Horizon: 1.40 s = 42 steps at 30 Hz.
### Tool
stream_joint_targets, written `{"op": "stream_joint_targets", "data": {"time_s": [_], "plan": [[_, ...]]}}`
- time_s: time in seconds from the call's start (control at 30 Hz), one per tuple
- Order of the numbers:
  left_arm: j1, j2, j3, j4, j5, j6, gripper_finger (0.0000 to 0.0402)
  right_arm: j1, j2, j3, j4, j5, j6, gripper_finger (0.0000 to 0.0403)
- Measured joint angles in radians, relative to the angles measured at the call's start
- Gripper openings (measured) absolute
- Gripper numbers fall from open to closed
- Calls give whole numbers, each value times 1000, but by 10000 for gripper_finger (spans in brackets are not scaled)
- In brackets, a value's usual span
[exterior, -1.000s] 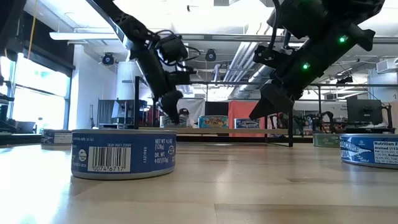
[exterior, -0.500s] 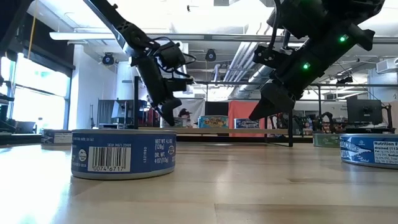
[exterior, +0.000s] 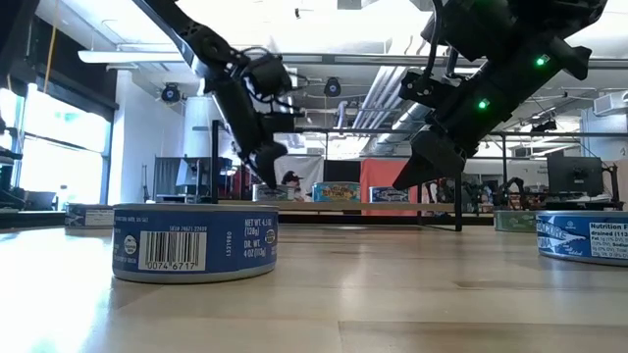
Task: Stack canned seafood by type on shelf
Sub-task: Put the green tuna can on the shelf, then put the dark blue tuna can aligned with the other dark blue tuna can on the shelf
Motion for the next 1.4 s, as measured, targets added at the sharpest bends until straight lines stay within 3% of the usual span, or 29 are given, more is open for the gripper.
{"op": "stream_joint_targets", "data": {"time_s": [0.2,0.37,0.47,0.63,0.77,0.9,1.07,1.4], "plan": [[-74,-88,0,6,1,-1,0,0,0,0,7,0,0,232],[-207,-173,0,-14,1,5,0,0,0,-4,22,0,1,232],[-317,-201,0,-16,2,6,0,0,0,-52,151,-27,-21,232],[-494,-210,-3,-5,0,-53,0,1,0,-168,457,-168,-77,232],[-610,-214,-102,179,-56,-102,0,1,0,-223,625,-248,-107,232],[-673,-219,-207,344,-123,-171,0,0,0,-219,630,-275,-112,232],[-704,-219,-327,524,-139,-261,0,-8,0,-212,639,-277,-112,232],[-720,-241,-503,783,-202,-298,0,-14,0,-212,651,-314,-103,232]]}}
